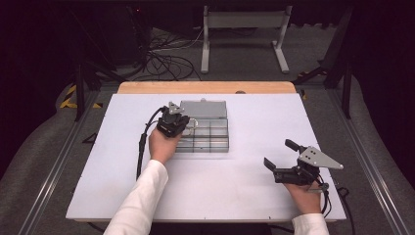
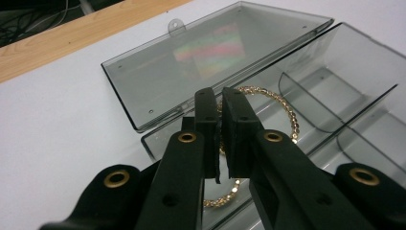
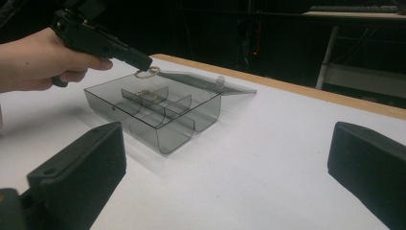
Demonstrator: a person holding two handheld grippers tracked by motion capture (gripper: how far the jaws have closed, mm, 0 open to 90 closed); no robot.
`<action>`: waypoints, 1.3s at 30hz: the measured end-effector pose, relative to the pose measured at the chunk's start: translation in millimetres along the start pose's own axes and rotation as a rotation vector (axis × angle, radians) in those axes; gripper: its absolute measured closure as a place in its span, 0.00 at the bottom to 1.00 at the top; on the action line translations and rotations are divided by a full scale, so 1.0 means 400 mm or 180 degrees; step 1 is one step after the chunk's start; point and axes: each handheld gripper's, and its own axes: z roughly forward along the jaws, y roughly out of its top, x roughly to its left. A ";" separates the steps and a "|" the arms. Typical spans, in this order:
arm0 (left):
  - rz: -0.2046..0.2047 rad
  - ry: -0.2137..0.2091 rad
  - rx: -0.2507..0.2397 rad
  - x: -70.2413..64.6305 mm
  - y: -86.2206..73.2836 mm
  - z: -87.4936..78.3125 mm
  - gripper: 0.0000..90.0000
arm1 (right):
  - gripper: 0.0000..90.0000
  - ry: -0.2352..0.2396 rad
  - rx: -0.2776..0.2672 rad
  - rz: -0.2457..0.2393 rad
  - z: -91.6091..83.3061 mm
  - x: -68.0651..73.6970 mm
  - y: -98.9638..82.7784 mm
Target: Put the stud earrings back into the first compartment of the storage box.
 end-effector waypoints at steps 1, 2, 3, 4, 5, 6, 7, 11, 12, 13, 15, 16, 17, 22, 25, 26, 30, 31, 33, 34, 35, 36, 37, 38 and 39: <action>0.0014 0.0011 0.0009 0.001 -0.001 0.002 0.96 | 0.00 0.0005 -0.0001 0.0000 0.000 0.000 0.000; 0.0034 0.0031 0.0030 0.003 -0.001 0.004 0.96 | 0.00 0.0002 0.0002 -0.0002 0.000 0.000 0.000; 0.0031 0.0039 0.0046 0.003 -0.002 0.006 0.96 | 0.00 0.0001 0.0003 -0.0005 0.000 0.000 0.000; 0.0026 0.0059 0.0071 0.003 -0.003 0.007 0.96 | 0.00 0.0000 0.0005 -0.0010 0.000 0.000 0.000; 0.0056 0.0091 0.0101 0.004 -0.004 0.009 0.96 | 0.00 0.0000 0.0002 -0.0013 -0.001 0.000 0.000; 0.0060 0.0109 0.0122 0.005 -0.005 0.011 0.96 | 0.00 -0.0003 -0.0003 -0.0015 -0.001 0.000 0.000; 0.0046 0.0112 0.0125 0.006 -0.006 0.013 0.96 | 0.00 -0.0006 -0.0008 -0.0014 -0.001 0.000 0.000; 0.0077 0.0157 0.0195 0.009 -0.012 0.021 0.95 | 0.00 -0.0006 -0.0007 -0.0015 -0.001 0.000 0.000; 0.0084 0.0187 0.0207 0.009 -0.012 0.023 0.94 | 0.00 -0.0007 -0.0008 -0.0016 -0.001 0.000 0.000; 0.0078 0.0186 0.0212 0.007 -0.013 0.026 0.94 | 0.00 -0.0005 -0.0006 -0.0013 -0.001 0.000 0.000; 0.0100 0.0219 0.0222 0.007 -0.012 0.027 0.87 | 0.00 -0.0003 0.0000 -0.0016 0.000 -0.001 -0.001; 0.0069 0.0210 0.0204 0.007 -0.011 0.027 0.79 | 0.00 -0.0001 -0.0001 -0.0017 -0.001 -0.001 -0.001; 0.0031 0.0178 0.0176 0.007 -0.010 0.026 0.76 | 0.00 -0.0005 -0.0009 -0.0014 -0.001 -0.001 -0.001; 0.0030 0.0026 0.0040 0.005 -0.005 0.010 0.59 | 0.00 -0.0008 -0.0023 -0.0008 -0.004 -0.001 0.000; 0.0005 -0.0041 -0.0062 0.004 0.000 0.001 0.48 | 0.00 -0.0012 -0.0027 -0.0007 -0.002 -0.001 0.000; 0.0002 -0.0064 -0.0094 0.004 0.001 -0.002 0.45 | 0.00 -0.0013 -0.0027 -0.0007 -0.002 -0.001 0.000; 0.0008 -0.0139 -0.0210 0.002 0.005 -0.013 0.36 | 0.00 -0.0027 -0.0029 0.0000 -0.002 -0.002 -0.001; -0.0003 -0.0182 -0.0238 0.001 0.005 -0.015 0.35 | 0.00 -0.0029 -0.0028 0.0005 -0.001 -0.002 -0.001; 0.0015 -0.0234 -0.0276 -0.001 0.007 -0.020 0.31 | 0.00 -0.0036 -0.0027 0.0005 -0.001 -0.003 -0.002; 0.0034 -0.0230 -0.0296 -0.002 0.008 -0.023 0.28 | 0.00 -0.0039 -0.0026 0.0011 -0.001 -0.003 -0.002; 0.0030 -0.0251 -0.0312 -0.004 0.008 -0.025 0.26 | 0.00 -0.0043 -0.0025 0.0016 -0.001 -0.003 -0.002; 0.0039 -0.0273 -0.0320 -0.005 0.009 -0.027 0.24 | 0.00 -0.0053 -0.0020 0.0025 0.000 -0.004 -0.003; 0.0045 -0.0288 -0.0312 -0.007 0.009 -0.029 0.23 | 0.00 -0.0062 -0.0019 0.0040 0.000 -0.005 -0.004; 0.0060 -0.0287 -0.0326 -0.009 0.010 -0.032 0.22 | 0.00 -0.0076 -0.0023 0.0053 0.001 -0.006 -0.005; 0.0060 -0.0311 -0.0329 -0.011 0.010 -0.035 0.20 | 0.00 -0.0090 -0.0023 0.0063 0.001 -0.007 -0.006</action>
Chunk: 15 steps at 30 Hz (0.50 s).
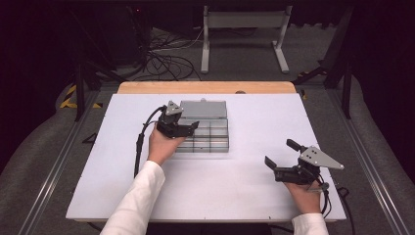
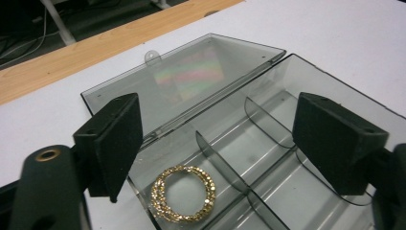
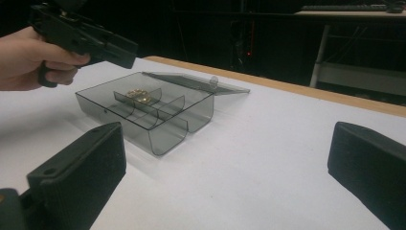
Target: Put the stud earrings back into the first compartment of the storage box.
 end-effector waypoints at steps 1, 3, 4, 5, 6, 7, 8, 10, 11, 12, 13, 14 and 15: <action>0.0035 -0.0003 -0.0012 -0.001 0.001 -0.002 0.19 | 0.00 -0.0007 0.0001 0.0006 0.000 0.000 0.000; 0.0053 -0.0001 -0.0048 -0.003 0.003 -0.007 0.17 | 0.00 -0.0019 -0.0003 -0.0002 -0.003 -0.001 0.000; 0.0023 -0.0018 -0.0077 -0.004 0.004 -0.010 0.16 | 0.00 -0.0019 -0.0023 0.0011 -0.004 -0.001 0.001; -0.0021 -0.0053 -0.0107 -0.005 0.006 -0.011 0.14 | 0.00 -0.0027 -0.0025 0.0006 -0.005 -0.002 0.001; -0.0052 -0.0065 -0.0133 -0.008 0.007 -0.014 0.13 | 0.00 -0.0027 -0.0021 0.0008 -0.005 -0.003 0.001; -0.0019 -0.0055 -0.0163 -0.008 0.009 -0.017 0.11 | 0.00 -0.0027 -0.0029 0.0015 -0.005 -0.004 0.001; -0.0018 -0.0054 -0.0195 -0.011 0.011 -0.019 0.11 | 0.00 -0.0029 -0.0026 0.0014 -0.005 -0.004 0.000; -0.0005 -0.0071 -0.0237 -0.017 0.015 -0.025 0.09 | 0.00 -0.0027 -0.0023 0.0005 -0.005 -0.004 0.001; -0.0004 -0.0074 -0.0254 -0.019 0.016 -0.028 0.09 | 0.00 -0.0026 -0.0033 0.0001 -0.006 -0.004 0.001; -0.0008 -0.0089 -0.0271 -0.020 0.017 -0.031 0.09 | 0.00 -0.0026 -0.0044 0.0003 -0.006 -0.003 0.002; -0.0038 -0.0111 -0.0287 -0.022 0.017 -0.033 0.09 | 0.00 -0.0025 -0.0051 0.0005 -0.007 -0.003 0.002; -0.0024 -0.0105 -0.0304 -0.021 0.017 -0.036 0.09 | 0.00 -0.0027 -0.0051 0.0009 -0.007 -0.004 0.002; -0.0031 -0.0120 -0.0322 -0.022 0.016 -0.038 0.09 | 0.00 -0.0036 -0.0053 0.0013 -0.007 -0.005 0.002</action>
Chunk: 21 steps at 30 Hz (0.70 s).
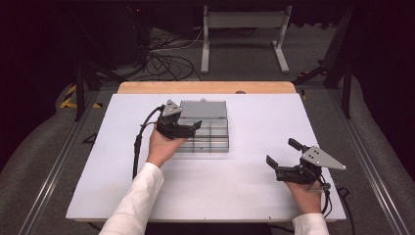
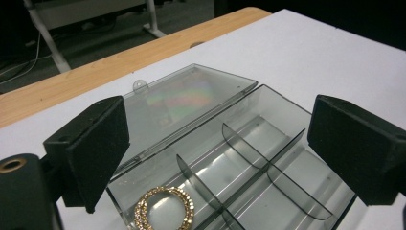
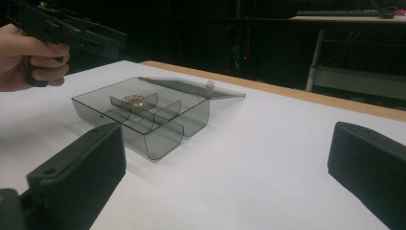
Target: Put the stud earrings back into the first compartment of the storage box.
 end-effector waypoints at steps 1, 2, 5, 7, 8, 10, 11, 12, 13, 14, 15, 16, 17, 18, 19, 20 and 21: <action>-0.0007 -0.0003 -0.0009 -0.001 -0.001 -0.002 0.08 | 0.00 0.0004 0.0002 0.0017 0.000 0.000 0.000; -0.0013 -0.0009 -0.0019 -0.001 -0.001 -0.003 0.08 | 0.00 0.0002 -0.0003 0.0018 0.000 -0.001 0.000; 0.0003 -0.0022 -0.0042 0.000 -0.003 -0.008 0.06 | 0.00 0.0000 0.0007 0.0002 0.001 0.000 0.000; 0.0006 -0.0019 -0.0054 0.000 -0.005 -0.012 0.06 | 0.00 -0.0001 0.0005 0.0003 0.002 0.000 0.000; 0.0033 -0.0005 -0.0063 0.000 -0.006 -0.015 0.06 | 0.00 -0.0001 0.0002 0.0010 0.002 0.000 0.000; 0.0027 0.0000 -0.0075 -0.001 -0.006 -0.022 0.06 | 0.00 0.0003 0.0003 0.0016 0.002 0.000 0.000; 0.0042 0.0005 -0.0091 0.002 -0.005 -0.027 0.06 | 0.00 0.0004 0.0000 0.0019 0.001 0.000 0.000; 0.0029 0.0012 -0.0116 0.002 -0.005 -0.030 0.06 | 0.00 0.0004 -0.0002 0.0016 0.001 -0.001 0.000; 0.0010 0.0009 -0.0133 0.002 -0.005 -0.033 0.06 | 0.00 0.0000 -0.0011 0.0013 0.001 -0.002 0.000; 0.0006 0.0022 -0.0148 0.003 -0.004 -0.036 0.06 | 0.00 0.0004 -0.0026 0.0023 0.001 -0.002 0.000; 0.0003 0.0023 -0.0154 0.003 -0.004 -0.040 0.06 | 0.00 0.0006 -0.0030 0.0024 0.002 0.000 0.001; 0.0018 0.0028 -0.0163 0.003 -0.003 -0.044 0.06 | 0.00 0.0007 -0.0024 0.0010 0.002 0.001 0.001; 0.0025 0.0037 -0.0172 0.003 -0.003 -0.048 0.06 | 0.00 0.0011 -0.0018 0.0009 0.002 0.002 0.000; 0.0005 0.0020 -0.0191 0.001 -0.003 -0.052 0.06 | 0.00 0.0015 -0.0016 0.0006 0.003 0.002 0.000; 0.0030 0.0031 -0.0201 0.002 -0.003 -0.056 0.06 | 0.00 0.0015 -0.0016 0.0007 0.003 0.002 0.000; 0.0032 0.0028 -0.0209 0.001 -0.003 -0.060 0.06 | 0.00 0.0008 -0.0018 0.0006 0.003 0.002 0.000; 0.0027 0.0037 -0.0218 0.000 -0.004 -0.064 0.06 | 0.00 0.0002 -0.0021 0.0008 0.003 0.002 0.000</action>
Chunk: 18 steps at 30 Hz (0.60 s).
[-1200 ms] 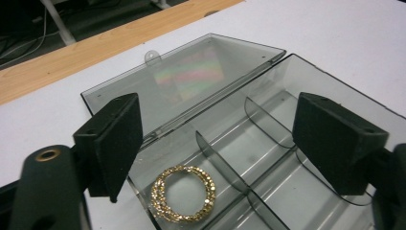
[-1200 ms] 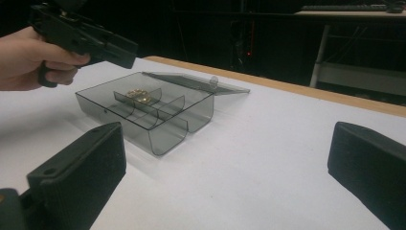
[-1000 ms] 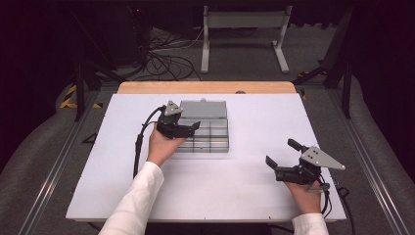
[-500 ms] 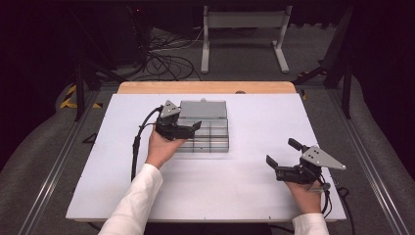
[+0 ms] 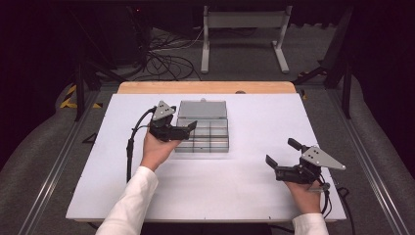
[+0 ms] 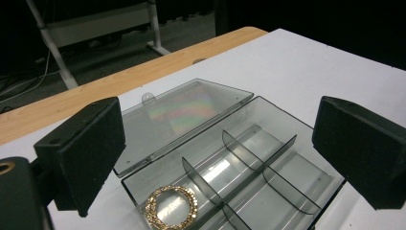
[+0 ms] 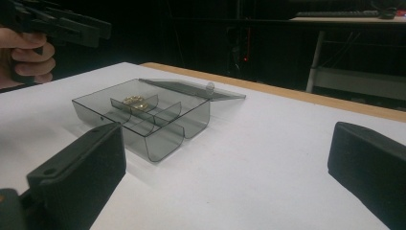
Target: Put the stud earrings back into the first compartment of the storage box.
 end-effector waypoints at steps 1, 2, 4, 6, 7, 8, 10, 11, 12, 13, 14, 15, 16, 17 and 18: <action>0.0020 -0.0006 -0.0015 0.000 0.001 -0.004 0.06 | 0.00 -0.0007 -0.0009 -0.0004 0.000 -0.001 0.000; 0.0031 -0.0008 -0.0027 -0.002 0.001 -0.007 0.06 | 0.00 -0.0013 -0.0016 0.0005 -0.001 -0.001 0.000; 0.0052 -0.0015 -0.0037 -0.006 0.000 -0.015 0.06 | 0.00 -0.0019 -0.0014 0.0000 -0.003 -0.001 0.001; 0.0072 -0.0030 -0.0047 -0.010 -0.001 -0.021 0.06 | 0.00 -0.0030 -0.0016 0.0000 -0.004 -0.001 0.001; 0.0082 -0.0037 -0.0055 -0.011 -0.002 -0.024 0.06 | 0.00 -0.0038 -0.0023 0.0002 -0.004 -0.002 0.001; 0.0101 -0.0039 -0.0059 -0.013 -0.003 -0.028 0.06 | 0.00 -0.0041 -0.0021 0.0006 -0.004 -0.003 0.001; 0.0106 -0.0049 -0.0096 -0.016 -0.005 -0.035 0.06 | 0.00 -0.0045 -0.0021 0.0006 -0.003 -0.003 0.001; 0.0109 -0.0048 -0.0115 -0.015 -0.006 -0.038 0.06 | 0.00 -0.0048 -0.0013 0.0005 -0.002 -0.002 0.000; 0.0093 -0.0055 -0.0112 -0.015 -0.007 -0.041 0.06 | 0.00 -0.0050 0.0004 -0.0004 0.000 -0.001 0.000; 0.0090 -0.0041 -0.0130 -0.013 -0.008 -0.044 0.05 | 0.00 -0.0064 0.0018 -0.0014 0.000 0.000 -0.001; 0.0073 -0.0045 -0.0135 -0.013 -0.010 -0.047 0.06 | 0.00 -0.0069 0.0013 -0.0012 -0.001 0.001 -0.001; 0.0065 -0.0041 -0.0152 -0.013 -0.011 -0.051 0.06 | 0.00 -0.0069 -0.0006 -0.0008 -0.002 0.002 0.000; 0.0075 -0.0029 -0.0155 -0.013 -0.012 -0.056 0.06 | 0.00 -0.0078 -0.0018 -0.0020 -0.004 0.002 0.001; 0.0106 -0.0016 -0.0158 -0.011 -0.013 -0.062 0.06 | 0.00 -0.0086 -0.0023 -0.0016 -0.006 0.002 0.001; 0.0098 -0.0023 -0.0169 -0.011 -0.014 -0.068 0.06 | 0.00 -0.0090 -0.0033 -0.0004 -0.007 0.000 0.001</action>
